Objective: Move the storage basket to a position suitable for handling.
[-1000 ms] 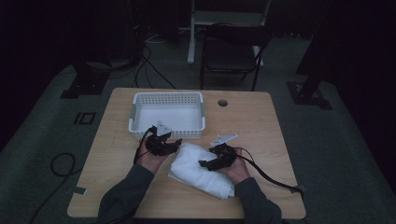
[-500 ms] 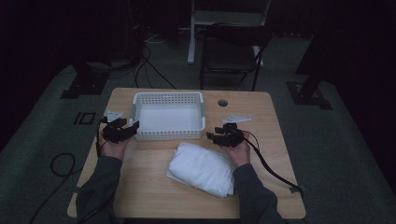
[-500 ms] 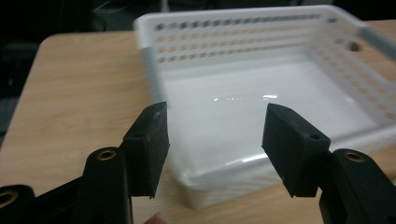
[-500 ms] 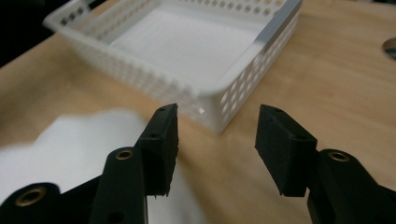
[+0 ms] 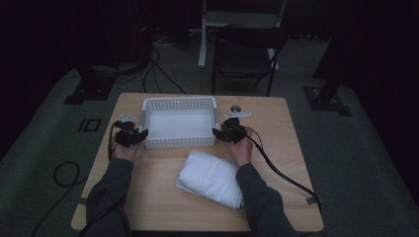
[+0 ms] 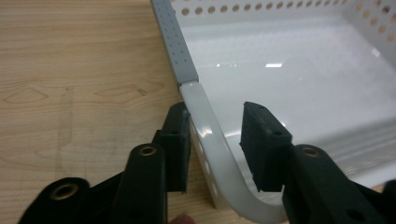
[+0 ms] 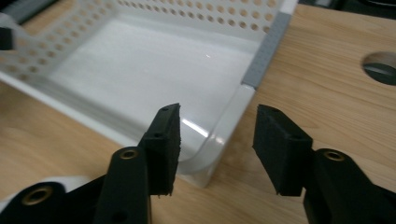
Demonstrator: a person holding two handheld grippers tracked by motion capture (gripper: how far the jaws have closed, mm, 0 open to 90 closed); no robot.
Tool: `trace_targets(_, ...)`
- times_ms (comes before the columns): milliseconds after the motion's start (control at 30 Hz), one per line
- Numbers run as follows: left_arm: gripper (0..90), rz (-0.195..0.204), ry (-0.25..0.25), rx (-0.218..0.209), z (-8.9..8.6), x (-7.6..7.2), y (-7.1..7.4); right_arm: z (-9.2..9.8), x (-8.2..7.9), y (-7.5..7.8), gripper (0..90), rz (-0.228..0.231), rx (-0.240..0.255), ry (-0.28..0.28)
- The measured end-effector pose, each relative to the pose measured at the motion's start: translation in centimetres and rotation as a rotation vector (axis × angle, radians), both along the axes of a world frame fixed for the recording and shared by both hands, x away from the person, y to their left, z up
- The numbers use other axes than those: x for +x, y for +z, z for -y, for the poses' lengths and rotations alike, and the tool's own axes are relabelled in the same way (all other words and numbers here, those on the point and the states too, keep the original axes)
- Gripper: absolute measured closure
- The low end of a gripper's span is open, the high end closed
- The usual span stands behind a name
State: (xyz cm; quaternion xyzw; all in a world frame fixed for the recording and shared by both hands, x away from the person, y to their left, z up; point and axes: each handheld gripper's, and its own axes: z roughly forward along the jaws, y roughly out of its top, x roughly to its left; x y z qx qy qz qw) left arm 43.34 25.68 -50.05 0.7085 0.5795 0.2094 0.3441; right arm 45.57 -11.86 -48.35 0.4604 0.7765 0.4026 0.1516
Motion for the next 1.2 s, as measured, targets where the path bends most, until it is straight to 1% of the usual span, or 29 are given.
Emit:
trace_targets(33,67.3,-0.001,-0.006,0.005,0.3,0.1,-0.1,0.1,0.3,-0.2,54.6,-0.014,-0.014,-0.011)
trace_targets(67,68.3,-0.005,-0.013,0.009,0.6,0.3,-0.2,0.3,0.4,-0.3,57.2,-0.016,-0.01,-0.016)
trace_targets(100,68.7,-0.004,-0.017,0.003,0.9,0.4,-0.3,0.5,0.6,-0.4,59.5,-0.023,-0.002,-0.015)
trace_targets(200,69.5,-0.011,-0.024,-0.001,1.6,0.7,-0.3,1.0,0.7,-0.5,61.1,-0.029,-0.011,-0.029)
trace_targets(267,69.7,-0.013,-0.038,-0.007,2.2,0.7,-0.3,1.5,0.6,-0.5,62.6,-0.036,-0.01,-0.046)
trace_targets(433,69.0,-0.015,-0.078,-0.028,4.0,0.4,-0.3,3.5,-0.4,-0.5,63.4,-0.038,-0.003,-0.085)
trace_targets(467,68.9,-0.016,-0.089,-0.027,4.4,0.3,-0.3,3.9,-0.6,-0.5,63.5,-0.035,-0.004,-0.09)
trace_targets(500,68.6,-0.018,-0.1,-0.031,4.8,0.2,-0.3,4.3,-0.9,-0.5,63.5,-0.035,-0.01,-0.097)
trace_targets(533,68.4,-0.018,-0.1,-0.031,4.8,0.2,-0.3,4.3,-0.9,-0.5,63.5,-0.035,-0.01,-0.097)
trace_targets(567,68.4,-0.017,-0.116,-0.038,5.5,0.1,-0.4,4.7,-1.2,-0.5,63.5,-0.035,-0.013,-0.103)
trace_targets(600,68.1,-0.018,-0.123,-0.041,5.8,0.0,-0.4,5.5,-1.6,-0.5,63.5,-0.029,-0.021,-0.107)
trace_targets(733,67.4,-0.021,-0.142,-0.039,7.2,-0.3,-0.3,6.8,-2.1,-0.6,63.7,-0.027,-0.013,-0.121)
trace_targets(800,67.0,-0.024,-0.159,-0.031,7.6,-0.5,-0.3,7.3,-2.3,-0.7,64.7,-0.03,-0.014,-0.134)
trace_targets(867,65.2,-0.025,-0.171,-0.033,7.9,-0.7,-0.3,7.6,-2.4,-0.9,64.9,-0.041,-0.012,-0.135)
trace_targets(900,63.6,-0.025,-0.178,-0.043,7.8,-0.7,-0.3,7.8,-2.5,-0.9,64.9,-0.042,-0.004,-0.137)
trace_targets(967,56.7,-0.019,-0.171,-0.045,7.8,-0.9,-0.2,7.9,-2.7,-0.8,63.1,-0.04,0.001,-0.139)
trace_targets(1033,50.7,0.003,-0.156,-0.047,7.7,-1.4,0.4,7.9,-3.0,-0.5,55.9,-0.022,0.011,-0.143)
trace_targets(1100,46.1,0.039,-0.142,-0.05,7.6,-2.2,1.3,8.0,-3.7,0.2,48.7,0.016,0.021,-0.156)
trace_targets(1167,43.8,0.077,-0.139,-0.046,7.5,-3.0,2.3,8.2,-4.6,1.0,43.3,0.054,0.015,-0.158)
trace_targets(1200,43.0,0.091,-0.14,-0.046,7.5,-3.4,2.7,8.3,-5.1,1.4,42.0,0.068,0.014,-0.157)
